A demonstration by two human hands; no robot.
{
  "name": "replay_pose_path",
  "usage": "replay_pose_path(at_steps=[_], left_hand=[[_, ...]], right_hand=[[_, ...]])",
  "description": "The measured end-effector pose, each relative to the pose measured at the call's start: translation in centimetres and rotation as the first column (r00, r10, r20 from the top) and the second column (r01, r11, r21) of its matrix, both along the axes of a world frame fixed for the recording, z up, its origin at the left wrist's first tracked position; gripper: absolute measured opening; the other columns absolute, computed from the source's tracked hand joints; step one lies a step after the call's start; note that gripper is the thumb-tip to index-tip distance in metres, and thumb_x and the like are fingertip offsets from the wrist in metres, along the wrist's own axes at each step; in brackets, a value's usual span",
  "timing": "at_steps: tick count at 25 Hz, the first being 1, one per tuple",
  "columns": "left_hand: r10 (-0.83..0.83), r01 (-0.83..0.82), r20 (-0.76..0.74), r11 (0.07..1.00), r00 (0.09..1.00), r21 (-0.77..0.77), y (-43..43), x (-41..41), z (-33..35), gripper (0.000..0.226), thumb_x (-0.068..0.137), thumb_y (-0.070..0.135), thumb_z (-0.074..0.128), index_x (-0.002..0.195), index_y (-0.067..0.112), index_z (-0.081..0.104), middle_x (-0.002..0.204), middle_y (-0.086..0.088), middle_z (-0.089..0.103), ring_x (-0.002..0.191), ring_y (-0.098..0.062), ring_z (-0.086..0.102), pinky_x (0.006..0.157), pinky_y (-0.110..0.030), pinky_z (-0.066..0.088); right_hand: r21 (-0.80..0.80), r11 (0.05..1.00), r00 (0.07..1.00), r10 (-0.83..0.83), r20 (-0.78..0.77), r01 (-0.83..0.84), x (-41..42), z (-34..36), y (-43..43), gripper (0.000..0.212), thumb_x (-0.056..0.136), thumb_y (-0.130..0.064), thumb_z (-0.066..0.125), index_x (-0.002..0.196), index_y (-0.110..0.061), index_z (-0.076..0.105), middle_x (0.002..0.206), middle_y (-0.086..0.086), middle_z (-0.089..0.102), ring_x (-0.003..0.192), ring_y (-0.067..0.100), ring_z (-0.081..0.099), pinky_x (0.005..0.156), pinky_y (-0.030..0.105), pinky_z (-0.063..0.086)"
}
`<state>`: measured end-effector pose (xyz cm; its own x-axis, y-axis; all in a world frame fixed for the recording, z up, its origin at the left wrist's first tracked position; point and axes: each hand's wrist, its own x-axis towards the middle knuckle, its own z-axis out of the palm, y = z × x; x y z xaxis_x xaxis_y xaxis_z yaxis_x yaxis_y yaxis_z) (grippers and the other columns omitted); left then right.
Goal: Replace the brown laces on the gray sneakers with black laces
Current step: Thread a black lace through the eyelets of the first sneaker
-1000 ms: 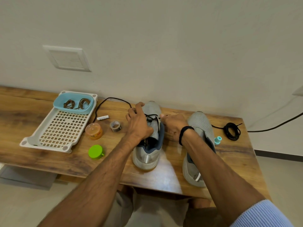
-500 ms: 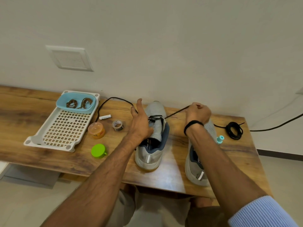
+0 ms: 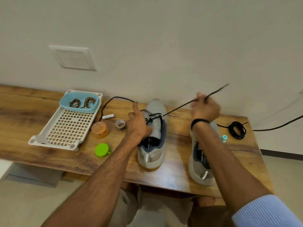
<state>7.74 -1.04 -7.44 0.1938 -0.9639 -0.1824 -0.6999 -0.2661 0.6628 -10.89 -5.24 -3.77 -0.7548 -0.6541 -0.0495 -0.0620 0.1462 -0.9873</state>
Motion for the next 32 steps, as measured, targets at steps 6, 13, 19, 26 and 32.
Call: replay_pose_path(at_steps=[6, 13, 19, 26, 32], left_hand=[[-0.016, 0.015, -0.030, 0.999, 0.999, -0.051, 0.0, -0.8, 0.3, 0.115, 0.075, 0.004, 0.075, 0.154, 0.024, -0.006, 0.149, -0.021, 0.019, 0.104, -0.037, 0.058, 0.077, -0.036, 0.051], [0.003, -0.003, -0.011, 1.000, 1.000, -0.024, 0.2, -1.0, 0.5, 0.119, 0.075, 0.005, 0.076, 0.154, 0.025, -0.010, 0.150, -0.024, 0.019, 0.112, -0.040, 0.056, 0.084, -0.039, 0.051], [0.023, -0.023, 0.003, 1.000, 1.000, 0.006, 0.1, -0.7, 0.2, 0.122, 0.072, 0.010, 0.076, 0.151, 0.026, -0.016, 0.111, -0.021, 0.058, 0.092, -0.035, 0.063, 0.078, -0.047, 0.056], [-0.015, 0.015, 0.022, 1.000, 1.000, -0.004, -0.1, -0.6, 0.1, 0.101, 0.070, 0.011, 0.075, 0.149, 0.019, 0.012, 0.110, -0.015, 0.061, 0.097, -0.032, 0.063, 0.081, -0.046, 0.055], [-0.075, 0.074, 0.086, 0.997, 0.993, 0.015, -0.3, -0.3, -0.2, 0.077, 0.073, 0.008, 0.071, 0.140, 0.016, 0.033, 0.120, -0.017, 0.056, 0.105, -0.033, 0.058, 0.087, -0.043, 0.052]], right_hand=[[0.193, 0.871, 0.844, 0.348, 0.408, -0.452, 1.3, -0.7, 1.2, 0.054, 0.081, -0.051, 0.072, 0.097, 0.000, 0.066, 0.086, 0.010, 0.072, 0.081, 0.020, 0.072, 0.075, 0.026, 0.057], [0.255, 0.805, 0.837, 0.464, 0.291, -0.535, 3.4, -2.7, 1.2, 0.030, 0.088, -0.011, 0.070, 0.063, -0.012, 0.053, 0.075, 0.012, 0.063, 0.066, 0.019, 0.058, 0.074, 0.036, 0.056], [0.032, 0.987, 0.987, -0.157, -0.047, 0.158, -1.4, 0.5, 0.3, 0.018, 0.094, -0.020, 0.060, 0.100, -0.005, 0.068, 0.094, 0.002, 0.067, 0.091, 0.017, 0.063, 0.070, 0.015, 0.040], [0.334, 0.705, 0.772, 0.499, 0.394, -0.626, 3.2, -3.7, 0.9, 0.030, 0.087, -0.036, 0.072, 0.072, -0.012, 0.061, 0.068, 0.005, 0.062, 0.058, 0.017, 0.055, 0.054, 0.029, 0.053], [0.379, 0.887, 0.951, 0.305, -0.049, -0.264, 1.5, -2.0, 0.9, 0.029, 0.092, -0.031, 0.065, 0.077, -0.006, 0.071, 0.080, 0.010, 0.071, 0.075, 0.024, 0.064, 0.075, 0.031, 0.053]])
